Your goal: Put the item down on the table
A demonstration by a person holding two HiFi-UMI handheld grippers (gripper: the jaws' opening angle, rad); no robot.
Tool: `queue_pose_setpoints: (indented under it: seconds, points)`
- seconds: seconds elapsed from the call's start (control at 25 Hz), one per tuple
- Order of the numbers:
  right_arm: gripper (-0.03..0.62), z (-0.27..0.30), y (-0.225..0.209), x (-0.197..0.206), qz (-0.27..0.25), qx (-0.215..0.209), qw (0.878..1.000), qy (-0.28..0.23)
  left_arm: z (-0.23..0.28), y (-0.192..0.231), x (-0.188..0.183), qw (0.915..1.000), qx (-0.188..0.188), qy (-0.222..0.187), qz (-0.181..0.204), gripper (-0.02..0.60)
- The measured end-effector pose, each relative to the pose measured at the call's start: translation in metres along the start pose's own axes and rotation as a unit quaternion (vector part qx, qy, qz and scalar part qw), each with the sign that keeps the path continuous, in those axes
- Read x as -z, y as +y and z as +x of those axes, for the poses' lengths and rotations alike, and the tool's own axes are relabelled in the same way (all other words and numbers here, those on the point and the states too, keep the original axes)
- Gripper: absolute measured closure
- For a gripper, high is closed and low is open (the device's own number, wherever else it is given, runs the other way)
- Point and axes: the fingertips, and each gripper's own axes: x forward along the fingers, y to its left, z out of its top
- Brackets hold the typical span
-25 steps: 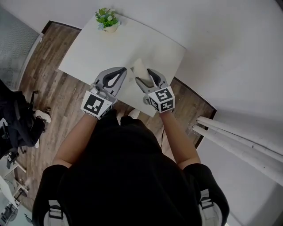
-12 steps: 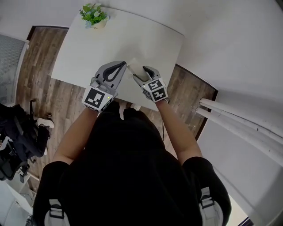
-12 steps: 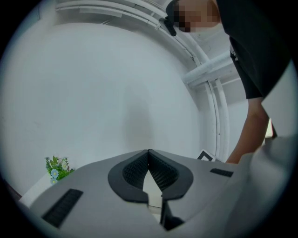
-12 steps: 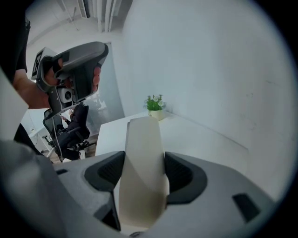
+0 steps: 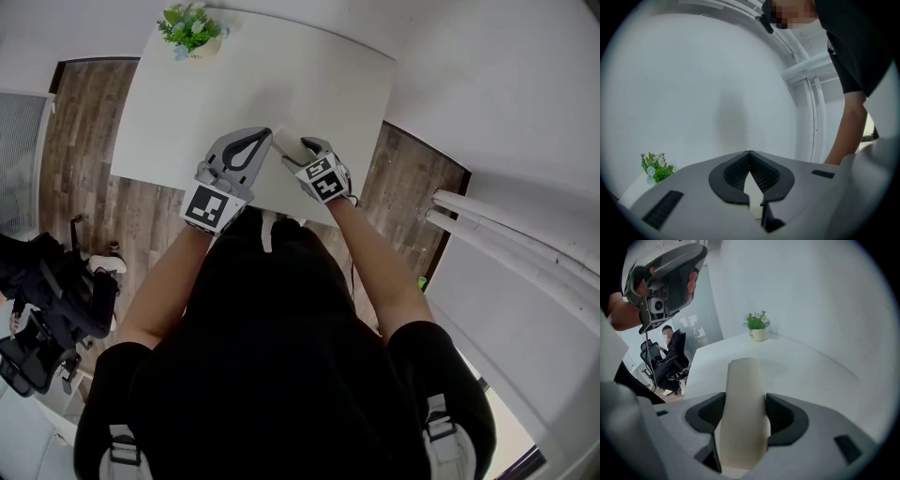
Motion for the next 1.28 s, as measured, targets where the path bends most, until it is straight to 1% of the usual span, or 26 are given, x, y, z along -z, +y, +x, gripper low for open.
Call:
queue_pose_setpoints:
  seconds: [0.12, 0.36, 0.44, 0.6, 0.8, 0.92, 1.0, 1.12, 1.2, 1.28]
  points:
    - [0.317, 0.014, -0.001, 0.007, -0.012, 0.0, 1.0, 0.019, 0.001, 0.005, 0.003, 0.9999, -0.002, -0.002, -0.016, 0.588]
    - [0.318, 0.033, -0.004, 0.013, -0.034, 0.012, 0.998, 0.049, -0.005, 0.016, 0.011, 0.9998, -0.003, 0.007, -0.017, 0.588]
    - [0.316, 0.036, -0.004, 0.016, -0.048, 0.013, 0.997, 0.058, -0.006, 0.016, 0.013, 0.9999, -0.002, 0.01, -0.01, 0.588]
    - [0.316, 0.045, 0.001, 0.022, -0.075, 0.018, 0.994, 0.077, -0.012, 0.021, 0.017, 0.9998, -0.008, 0.016, -0.012, 0.588]
    - [0.315, 0.048, 0.001, 0.027, -0.081, 0.024, 0.992, 0.091, -0.013, 0.021, 0.013, 0.9997, -0.012, 0.014, -0.015, 0.588]
    - [0.305, 0.048, 0.003, 0.026, -0.084, 0.02, 0.992, 0.094, -0.015, 0.023, 0.015, 0.9994, -0.019, 0.019, -0.023, 0.588]
    - [0.287, 0.044, 0.006, 0.022, -0.084, 0.012, 0.992, 0.09, -0.017, 0.021, 0.015, 0.9995, -0.016, 0.018, -0.019, 0.588]
    - [0.284, 0.032, 0.009, 0.014, -0.087, 0.011, 0.993, 0.08, -0.019, 0.018, 0.015, 0.9996, -0.013, 0.02, -0.013, 0.588]
    - [0.284, 0.02, 0.01, 0.007, -0.093, 0.011, 0.993, 0.071, -0.02, 0.017, 0.014, 0.9995, -0.015, 0.023, -0.012, 0.588]
    - [0.284, 0.005, 0.011, -0.004, -0.092, 0.011, 0.994, 0.051, -0.022, 0.014, 0.011, 0.9996, -0.015, 0.024, -0.009, 0.588]
